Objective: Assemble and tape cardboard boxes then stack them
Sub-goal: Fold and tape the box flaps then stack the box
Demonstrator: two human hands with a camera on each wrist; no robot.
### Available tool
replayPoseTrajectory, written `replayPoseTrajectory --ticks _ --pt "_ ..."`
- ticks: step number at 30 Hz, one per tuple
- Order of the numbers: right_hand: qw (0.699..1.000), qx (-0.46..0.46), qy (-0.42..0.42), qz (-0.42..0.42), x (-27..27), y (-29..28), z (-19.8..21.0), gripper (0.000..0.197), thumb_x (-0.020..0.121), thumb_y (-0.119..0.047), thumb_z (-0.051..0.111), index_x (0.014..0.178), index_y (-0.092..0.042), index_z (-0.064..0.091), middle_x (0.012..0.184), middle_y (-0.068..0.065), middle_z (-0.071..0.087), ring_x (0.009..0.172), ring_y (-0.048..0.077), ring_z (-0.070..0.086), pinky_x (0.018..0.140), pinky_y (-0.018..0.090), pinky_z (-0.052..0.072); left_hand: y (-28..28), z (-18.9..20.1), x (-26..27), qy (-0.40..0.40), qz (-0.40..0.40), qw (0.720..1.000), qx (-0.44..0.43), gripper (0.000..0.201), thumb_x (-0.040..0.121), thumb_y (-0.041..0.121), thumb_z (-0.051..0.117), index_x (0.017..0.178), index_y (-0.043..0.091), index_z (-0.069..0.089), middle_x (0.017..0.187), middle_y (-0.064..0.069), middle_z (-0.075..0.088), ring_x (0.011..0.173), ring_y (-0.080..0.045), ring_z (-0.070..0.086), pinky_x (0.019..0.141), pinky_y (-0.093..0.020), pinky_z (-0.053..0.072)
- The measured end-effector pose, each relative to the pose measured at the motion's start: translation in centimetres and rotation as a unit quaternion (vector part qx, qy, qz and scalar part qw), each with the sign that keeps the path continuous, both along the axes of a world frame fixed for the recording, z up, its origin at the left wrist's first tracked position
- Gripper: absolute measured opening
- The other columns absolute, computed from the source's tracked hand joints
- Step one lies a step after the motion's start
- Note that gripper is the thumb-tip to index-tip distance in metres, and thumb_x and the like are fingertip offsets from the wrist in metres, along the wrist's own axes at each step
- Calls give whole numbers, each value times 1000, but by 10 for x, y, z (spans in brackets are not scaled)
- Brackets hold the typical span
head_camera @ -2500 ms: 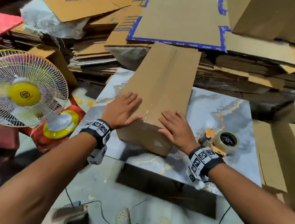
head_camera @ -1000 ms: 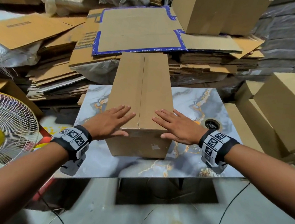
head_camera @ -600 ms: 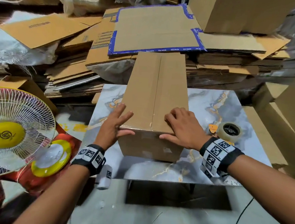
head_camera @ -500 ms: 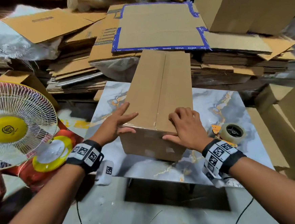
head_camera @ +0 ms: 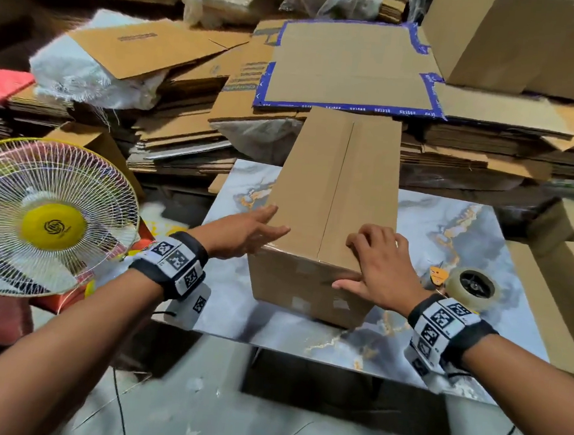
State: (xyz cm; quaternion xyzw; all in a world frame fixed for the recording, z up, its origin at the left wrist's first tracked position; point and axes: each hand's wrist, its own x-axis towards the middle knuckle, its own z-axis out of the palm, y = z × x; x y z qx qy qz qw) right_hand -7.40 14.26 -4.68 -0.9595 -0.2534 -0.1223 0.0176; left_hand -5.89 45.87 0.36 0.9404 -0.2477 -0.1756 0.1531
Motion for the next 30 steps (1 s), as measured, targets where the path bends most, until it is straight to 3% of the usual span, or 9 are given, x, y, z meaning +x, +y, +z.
replayPoseTrajectory --ticks 2,6,8,10,14,18,23,27,30 --pt "1000 4 4 -2 -2 1 1 84 67 -92 45 112 -22 55 116 5 50 105 28 50 91 47 39 0 6 3 -2 -11 998 66 77 96 -8 54 157 34 32 170 -10 4 156 -30 7 121 -42 27" --pt "1000 -2 4 -23 0 15 12 90 65 -99 35 106 -22 56 107 5 49 99 27 47 84 45 40 -22 12 10 -51 -16 991 119 85 85 45 77 157 25 36 168 -13 11 155 -30 9 123 -39 20" --pt "999 -7 8 -35 1 29 16 89 69 -96 31 111 -21 56 109 8 50 101 30 47 85 49 41 -36 2 8 -72 -8 993 94 114 73 82 62 161 20 23 168 -16 7 156 -32 6 126 -43 12" --pt "999 -3 13 -33 2 39 15 87 75 -89 26 115 -19 56 112 11 52 103 32 48 86 50 41 -40 -18 9 -86 -5 992 92 134 60 105 24 162 19 13 168 -17 6 156 -34 4 125 -52 12" --pt "1000 -23 13 10 3 29 10 78 84 -79 32 122 -17 56 120 13 54 105 35 51 85 50 43 -40 -35 11 -118 -5 985 129 129 61 105 5 162 24 8 169 -14 2 156 -31 1 125 -52 11" --pt "992 -50 67 100 3 -12 5 71 94 -64 31 144 -18 49 149 14 48 132 37 49 103 57 42 -39 -41 10 -150 4 978 145 126 64 102 3 162 22 14 168 -16 11 155 -34 10 124 -53 18" --pt "969 -33 168 181 -1 -60 15 68 102 -59 20 161 -26 22 170 1 10 156 20 7 123 46 4 -45 -44 4 -169 22 977 126 119 71 98 14 160 20 26 165 -18 23 152 -38 23 121 -55 26" --pt "981 -22 157 113 0 -28 36 74 94 -73 21 146 -27 45 156 6 39 145 25 32 114 59 26 -51 -45 -1 -195 39 972 123 118 73 98 15 159 19 31 163 -18 28 150 -38 27 120 -54 28" --pt "984 -39 143 98 0 12 31 66 100 -65 28 152 -24 35 160 13 28 149 28 23 115 59 22 -51 -47 0 -198 36 972 119 116 74 98 14 158 19 31 163 -18 28 150 -37 29 119 -54 30"
